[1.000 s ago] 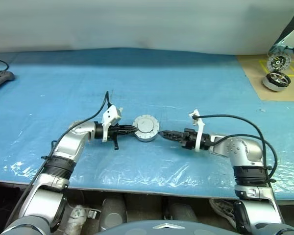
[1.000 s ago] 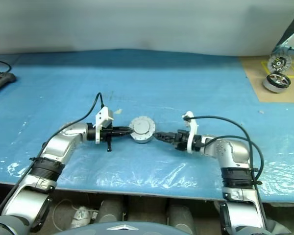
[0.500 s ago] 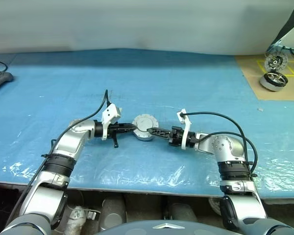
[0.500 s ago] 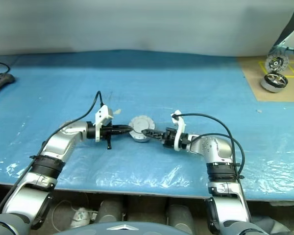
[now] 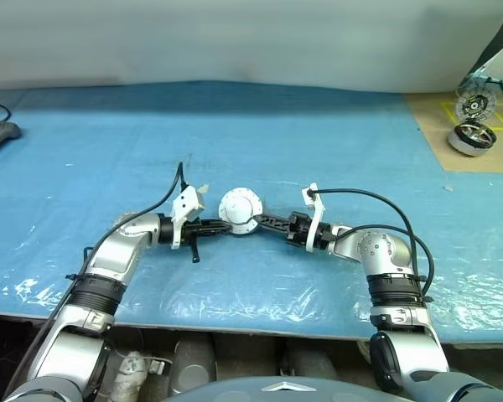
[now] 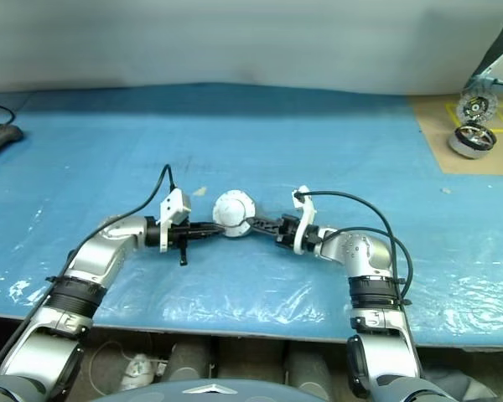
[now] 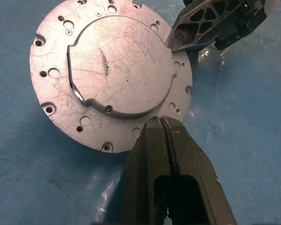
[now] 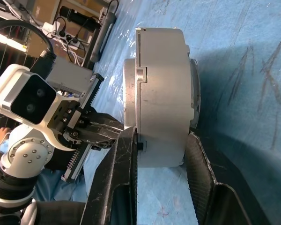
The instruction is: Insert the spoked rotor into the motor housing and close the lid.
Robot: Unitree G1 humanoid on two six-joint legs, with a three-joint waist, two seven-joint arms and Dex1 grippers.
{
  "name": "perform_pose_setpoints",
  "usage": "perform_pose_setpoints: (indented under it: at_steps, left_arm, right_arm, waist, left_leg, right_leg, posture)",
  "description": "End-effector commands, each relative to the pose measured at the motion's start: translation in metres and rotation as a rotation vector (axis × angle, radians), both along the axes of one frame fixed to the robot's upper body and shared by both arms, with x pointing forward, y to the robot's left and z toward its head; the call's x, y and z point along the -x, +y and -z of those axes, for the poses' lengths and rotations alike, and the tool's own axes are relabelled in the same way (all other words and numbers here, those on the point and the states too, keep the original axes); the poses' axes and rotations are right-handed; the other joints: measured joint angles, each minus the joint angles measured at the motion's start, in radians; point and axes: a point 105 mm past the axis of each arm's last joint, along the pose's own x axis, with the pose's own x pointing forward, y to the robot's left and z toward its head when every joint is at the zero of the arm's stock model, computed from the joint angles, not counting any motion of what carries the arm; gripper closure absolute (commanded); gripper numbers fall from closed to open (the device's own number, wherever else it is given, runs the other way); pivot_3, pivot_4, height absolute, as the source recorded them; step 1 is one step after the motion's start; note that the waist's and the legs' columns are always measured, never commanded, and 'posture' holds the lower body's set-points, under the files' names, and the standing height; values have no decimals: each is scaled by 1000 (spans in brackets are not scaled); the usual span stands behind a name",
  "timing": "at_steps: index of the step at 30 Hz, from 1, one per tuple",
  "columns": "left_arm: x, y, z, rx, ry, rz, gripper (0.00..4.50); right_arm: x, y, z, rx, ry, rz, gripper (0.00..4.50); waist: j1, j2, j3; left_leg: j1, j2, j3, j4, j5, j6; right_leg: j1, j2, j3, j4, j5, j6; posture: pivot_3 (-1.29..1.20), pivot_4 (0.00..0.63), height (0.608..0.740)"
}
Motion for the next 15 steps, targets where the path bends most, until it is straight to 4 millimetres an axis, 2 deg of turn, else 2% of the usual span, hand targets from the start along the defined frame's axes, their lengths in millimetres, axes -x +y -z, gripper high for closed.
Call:
perform_pose_setpoints:
  at_steps: [1, 3, 7, 8, 10, 11, 15]
  left_arm:
    - [0, -2, -6, 24, -11, 7, 4500]
    - [-1, -2, -15, 73, -10, 4, 4500]
    - [-10, 2, -50, 240, -37, -38, 4500]
    - [-16, 4, -69, 325, -41, -63, 4500]
    - [-23, 9, -93, 428, -47, -83, 4500]
    - [-24, 13, -100, 459, -46, -87, 4500]
    - [-35, 28, -108, 539, -15, -157, 4500]
  right_arm:
    - [6, 13, -6, -7, -25, -52, 3459]
    - [6, 13, -7, -15, -24, -50, 3459]
    - [2, 10, -17, -79, -12, -30, 3459]
    - [-1, 7, -23, -119, -5, -10, 3459]
    - [-8, 0, -35, -200, 6, 31, 3459]
    - [-11, -4, -42, -247, 10, 55, 3459]
    - [-16, -11, -60, -373, 9, 104, 3459]
  waist:
    - [-3, 0, 0]
    - [-6, 0, 0]
    - [-8, -1, 1]
    - [-8, -1, 1]
    - [-6, -4, 3]
    - [-5, -5, 3]
    - [-5, -4, 4]
  left_leg:
    - [0, 0, 0, 0, 0, 0]
    - [0, 0, 0, 0, 0, 0]
    - [-3, 0, 0, 0, 0, 0]
    - [-5, 0, 0, 1, 0, 0]
    - [-9, 0, -1, 2, 0, 0]
    - [-10, 0, -1, 3, 0, 0]
    - [-13, 0, -1, 3, 0, 0]
  right_leg:
    - [0, 0, 0, 0, 0, -1]
    - [0, 0, 1, 0, -1, -1]
    - [-3, 0, 1, 0, 0, 0]
    - [-5, 0, 0, 1, 0, 0]
    - [-8, 1, 0, 2, 1, 0]
    - [-10, 1, -1, 2, 1, 0]
    - [-11, 1, -1, 1, 1, 0]
  posture:
    - [0, 150, 740]
    - [0, 150, 740]
    - [0, 150, 740]
    - [0, 150, 740]
    - [0, 150, 740]
    - [0, 150, 740]
    - [0, 150, 740]
